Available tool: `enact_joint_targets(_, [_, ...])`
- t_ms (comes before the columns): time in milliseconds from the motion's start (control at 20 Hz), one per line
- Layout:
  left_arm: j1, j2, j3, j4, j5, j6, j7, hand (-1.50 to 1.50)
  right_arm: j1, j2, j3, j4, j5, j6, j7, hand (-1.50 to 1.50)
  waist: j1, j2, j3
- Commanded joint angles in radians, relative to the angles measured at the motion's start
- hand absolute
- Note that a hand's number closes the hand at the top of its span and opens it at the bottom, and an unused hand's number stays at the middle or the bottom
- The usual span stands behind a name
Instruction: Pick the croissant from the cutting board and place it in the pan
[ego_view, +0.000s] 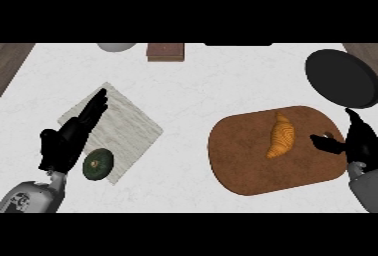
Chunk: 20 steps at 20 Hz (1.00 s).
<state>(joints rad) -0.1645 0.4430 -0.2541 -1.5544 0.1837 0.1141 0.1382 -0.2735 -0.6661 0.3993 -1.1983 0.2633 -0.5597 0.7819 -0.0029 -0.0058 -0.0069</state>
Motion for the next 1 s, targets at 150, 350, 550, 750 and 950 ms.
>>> enact_joint_targets(150, [-0.032,-0.007,-0.006,-0.018,-0.006,-0.011,0.039,0.00,-0.176,-0.092,0.086,-0.080,-0.024,0.420,0.386,-1.50,0.016,0.001,0.002])
enact_joint_targets(350, [-0.018,-0.020,-0.020,0.005,-0.022,-0.015,0.011,0.00,-0.252,-0.028,0.100,-0.037,-0.165,0.625,0.484,-1.50,0.033,0.009,0.003])
enact_joint_targets(550, [-0.024,-0.042,-0.033,-0.002,-0.029,-0.015,0.000,0.00,-0.355,0.023,0.084,0.049,-0.288,0.753,0.575,-1.50,0.047,0.011,0.004])
enact_joint_targets(750, [-0.045,-0.022,0.016,0.017,0.003,-0.035,0.022,0.00,-0.421,0.072,0.090,0.123,-0.356,0.787,0.626,-1.50,0.033,0.010,0.005])
enact_joint_targets(950, [-0.033,-0.058,-0.025,0.008,-0.040,-0.008,0.022,0.00,-0.506,0.129,0.130,0.250,-0.344,0.774,0.657,-1.50,0.043,0.012,0.005])
